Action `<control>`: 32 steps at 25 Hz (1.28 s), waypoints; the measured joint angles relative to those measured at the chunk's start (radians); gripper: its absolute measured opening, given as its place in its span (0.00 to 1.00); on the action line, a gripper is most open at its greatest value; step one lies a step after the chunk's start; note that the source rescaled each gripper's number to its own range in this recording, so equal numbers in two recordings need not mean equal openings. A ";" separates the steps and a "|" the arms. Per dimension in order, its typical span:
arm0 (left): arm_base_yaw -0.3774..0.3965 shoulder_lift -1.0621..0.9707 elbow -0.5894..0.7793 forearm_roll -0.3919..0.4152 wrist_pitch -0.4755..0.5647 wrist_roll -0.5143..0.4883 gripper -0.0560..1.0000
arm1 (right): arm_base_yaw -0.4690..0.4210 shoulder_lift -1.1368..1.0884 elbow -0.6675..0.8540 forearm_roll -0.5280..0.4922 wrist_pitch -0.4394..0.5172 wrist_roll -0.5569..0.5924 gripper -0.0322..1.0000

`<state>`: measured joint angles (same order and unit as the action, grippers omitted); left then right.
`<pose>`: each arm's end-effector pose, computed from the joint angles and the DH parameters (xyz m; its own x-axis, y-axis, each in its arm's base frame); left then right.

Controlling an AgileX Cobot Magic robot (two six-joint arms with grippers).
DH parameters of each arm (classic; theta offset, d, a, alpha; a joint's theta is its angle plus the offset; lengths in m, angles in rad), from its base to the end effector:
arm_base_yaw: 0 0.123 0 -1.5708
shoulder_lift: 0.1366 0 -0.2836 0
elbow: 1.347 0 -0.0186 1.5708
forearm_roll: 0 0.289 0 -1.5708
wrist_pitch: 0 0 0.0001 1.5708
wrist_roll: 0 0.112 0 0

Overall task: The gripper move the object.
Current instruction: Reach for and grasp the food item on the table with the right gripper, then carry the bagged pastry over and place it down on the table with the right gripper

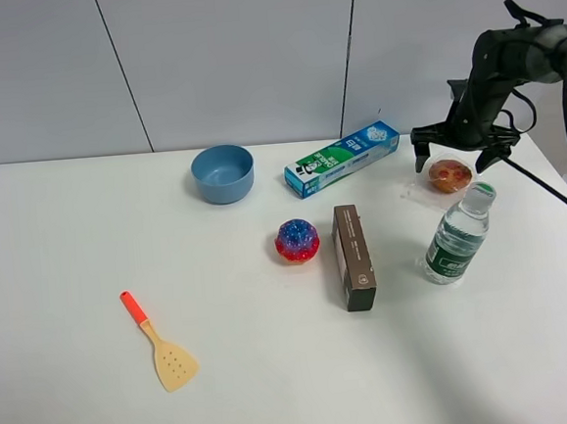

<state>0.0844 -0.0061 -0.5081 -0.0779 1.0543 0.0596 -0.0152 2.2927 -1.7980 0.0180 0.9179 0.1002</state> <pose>0.0476 -0.0036 0.2899 -0.4352 -0.0157 -0.9002 -0.0143 0.9998 -0.0106 0.5144 -0.0062 0.1022 -0.9626 0.1255 -0.2400 0.1192 0.9920 0.0407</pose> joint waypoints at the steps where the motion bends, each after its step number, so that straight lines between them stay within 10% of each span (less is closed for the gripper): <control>1: 0.000 0.000 0.000 0.000 0.000 0.000 1.00 | 0.000 0.005 0.000 -0.004 -0.008 0.001 1.00; 14: 0.000 0.000 0.000 0.000 0.000 0.000 1.00 | 0.000 0.060 0.000 -0.038 -0.040 0.033 1.00; 17: 0.000 0.000 0.000 0.000 0.000 0.000 1.00 | 0.000 0.060 0.000 -0.038 -0.041 0.033 0.76; 21: 0.000 0.000 0.000 0.000 0.000 0.000 1.00 | 0.000 0.063 0.000 -0.027 -0.032 0.034 0.03; 32: 0.000 0.000 0.000 0.000 0.000 0.000 1.00 | 0.051 -0.077 -0.244 0.122 0.262 -0.134 0.04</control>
<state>0.0844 -0.0061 -0.5081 -0.0779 1.0543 0.0596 0.0361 2.2160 -2.0415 0.1401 1.1803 -0.0336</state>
